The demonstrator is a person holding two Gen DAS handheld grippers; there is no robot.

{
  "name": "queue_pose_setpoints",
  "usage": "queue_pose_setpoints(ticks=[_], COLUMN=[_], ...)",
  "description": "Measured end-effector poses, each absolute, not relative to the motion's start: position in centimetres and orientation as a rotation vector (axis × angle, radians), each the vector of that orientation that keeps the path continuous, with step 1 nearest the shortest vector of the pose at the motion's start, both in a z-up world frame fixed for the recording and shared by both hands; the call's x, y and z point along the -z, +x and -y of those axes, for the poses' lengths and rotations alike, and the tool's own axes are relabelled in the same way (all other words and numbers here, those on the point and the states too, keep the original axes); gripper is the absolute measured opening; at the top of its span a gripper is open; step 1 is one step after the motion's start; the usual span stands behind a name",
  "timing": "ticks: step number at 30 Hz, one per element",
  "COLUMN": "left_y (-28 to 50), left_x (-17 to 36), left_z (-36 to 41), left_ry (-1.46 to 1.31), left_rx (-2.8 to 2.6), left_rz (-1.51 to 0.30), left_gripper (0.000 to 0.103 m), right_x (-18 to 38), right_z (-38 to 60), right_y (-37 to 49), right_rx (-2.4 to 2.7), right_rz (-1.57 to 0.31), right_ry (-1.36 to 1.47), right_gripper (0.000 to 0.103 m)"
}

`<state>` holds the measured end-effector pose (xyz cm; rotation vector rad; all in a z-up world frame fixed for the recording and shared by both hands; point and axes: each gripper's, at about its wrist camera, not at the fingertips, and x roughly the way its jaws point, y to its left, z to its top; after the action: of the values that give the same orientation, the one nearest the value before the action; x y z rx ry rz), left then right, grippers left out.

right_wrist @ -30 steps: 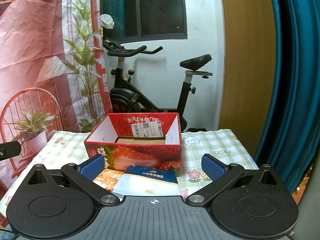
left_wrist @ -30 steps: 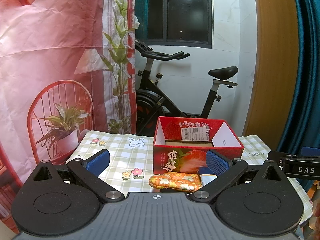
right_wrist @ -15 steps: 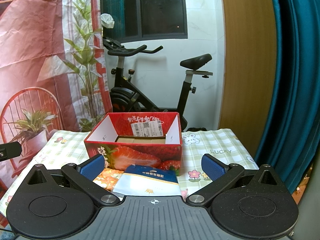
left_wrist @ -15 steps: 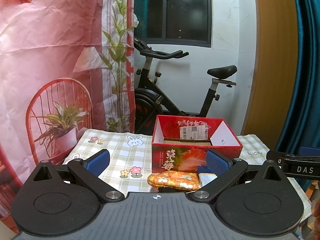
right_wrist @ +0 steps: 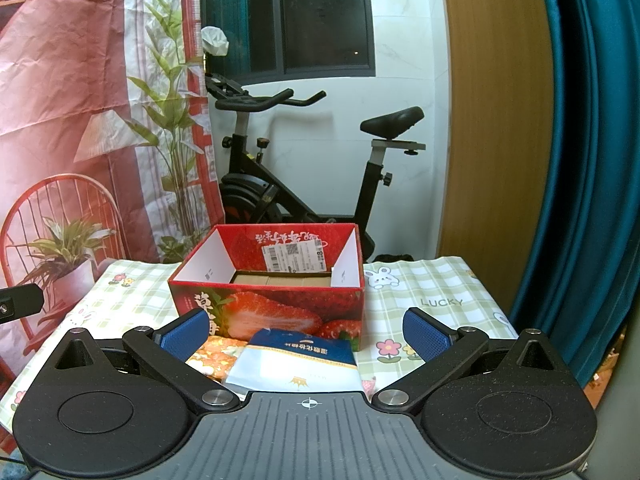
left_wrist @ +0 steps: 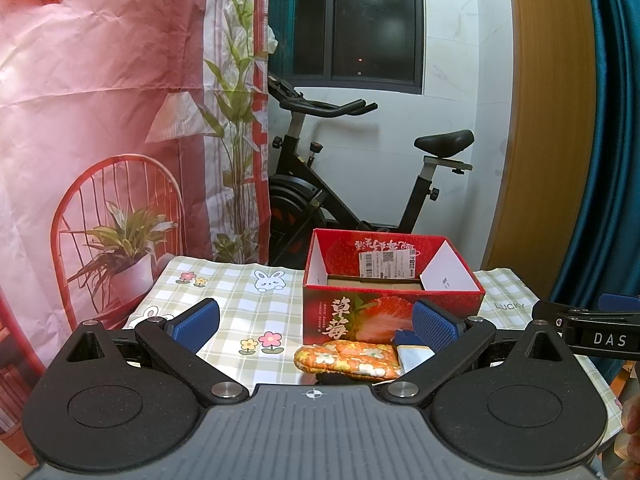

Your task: Organize soft objects

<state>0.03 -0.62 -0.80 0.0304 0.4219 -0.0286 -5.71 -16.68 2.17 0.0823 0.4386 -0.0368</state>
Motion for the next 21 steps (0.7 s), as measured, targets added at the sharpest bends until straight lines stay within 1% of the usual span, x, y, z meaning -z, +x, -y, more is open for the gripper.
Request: queue_pose_setpoints(ticks=[21], left_y=[-0.11], left_x=[0.87], left_z=[0.67], left_ry=[0.028], left_rx=[0.030], left_rz=[-0.425], left_gripper=[0.103], right_x=[-2.13], right_z=[16.71], right_y=[-5.57], right_rx=[0.037], right_rz=[-0.440], right_ry=[0.083], right_gripper=[0.103])
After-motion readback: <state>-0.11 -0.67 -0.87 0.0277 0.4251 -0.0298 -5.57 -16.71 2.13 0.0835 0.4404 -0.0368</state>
